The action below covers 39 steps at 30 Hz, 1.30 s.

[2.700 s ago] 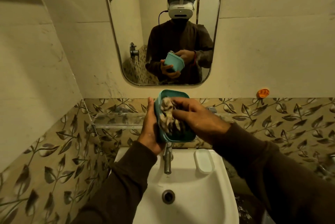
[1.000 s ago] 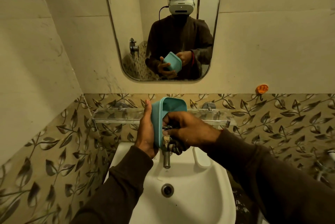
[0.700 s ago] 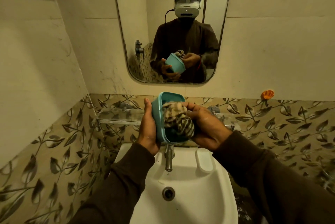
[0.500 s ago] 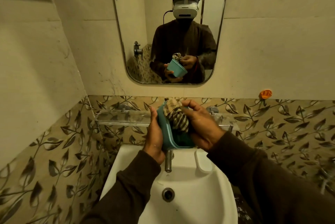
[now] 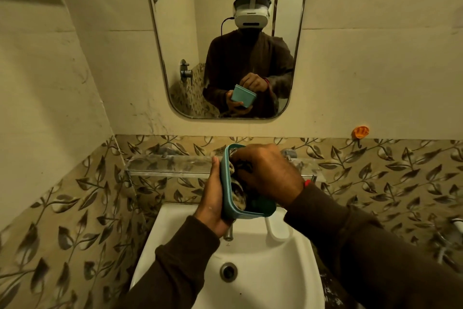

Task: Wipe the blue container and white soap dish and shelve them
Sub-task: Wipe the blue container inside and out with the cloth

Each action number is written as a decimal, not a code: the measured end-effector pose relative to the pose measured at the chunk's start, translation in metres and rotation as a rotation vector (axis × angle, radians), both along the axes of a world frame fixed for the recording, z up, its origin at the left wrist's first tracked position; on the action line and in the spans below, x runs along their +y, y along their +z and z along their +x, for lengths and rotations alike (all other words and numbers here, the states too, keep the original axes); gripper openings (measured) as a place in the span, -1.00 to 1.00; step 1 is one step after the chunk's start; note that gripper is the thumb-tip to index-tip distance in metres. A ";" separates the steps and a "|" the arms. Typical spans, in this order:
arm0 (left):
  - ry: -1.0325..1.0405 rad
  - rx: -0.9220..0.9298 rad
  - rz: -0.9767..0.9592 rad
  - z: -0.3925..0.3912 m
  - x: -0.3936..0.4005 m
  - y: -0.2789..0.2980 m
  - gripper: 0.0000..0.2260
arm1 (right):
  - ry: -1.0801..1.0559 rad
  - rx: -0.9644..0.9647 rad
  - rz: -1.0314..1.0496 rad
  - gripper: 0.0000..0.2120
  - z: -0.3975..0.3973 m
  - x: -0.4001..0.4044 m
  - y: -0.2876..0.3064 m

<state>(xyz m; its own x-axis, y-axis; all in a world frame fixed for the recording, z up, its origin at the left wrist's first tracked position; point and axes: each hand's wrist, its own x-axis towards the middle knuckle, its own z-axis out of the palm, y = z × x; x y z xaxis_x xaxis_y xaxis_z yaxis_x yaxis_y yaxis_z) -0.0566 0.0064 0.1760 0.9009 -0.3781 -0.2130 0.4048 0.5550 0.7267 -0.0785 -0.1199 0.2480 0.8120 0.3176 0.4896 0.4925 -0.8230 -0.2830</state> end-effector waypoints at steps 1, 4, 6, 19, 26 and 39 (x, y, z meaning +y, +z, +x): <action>0.009 -0.010 0.018 0.001 0.000 -0.001 -0.41 | 0.002 -0.039 -0.040 -0.80 0.001 0.003 -0.001; 0.026 -0.049 0.065 0.004 0.003 -0.004 -0.45 | -0.011 -0.112 -0.127 -0.75 0.003 0.006 -0.004; 0.042 -0.081 0.111 0.005 0.008 -0.006 -0.44 | -0.038 -0.073 -0.208 -0.61 0.003 0.003 -0.009; 0.235 -0.315 0.392 0.007 0.014 0.010 -0.25 | 0.033 0.238 -0.443 -0.54 -0.022 0.009 -0.028; 0.146 -0.165 0.126 0.010 0.014 -0.004 -0.30 | 0.155 0.553 0.132 -0.68 -0.016 0.013 -0.018; 0.122 -0.070 -0.277 0.025 0.043 -0.012 -0.41 | 0.602 0.626 1.735 -0.59 -0.015 -0.025 0.023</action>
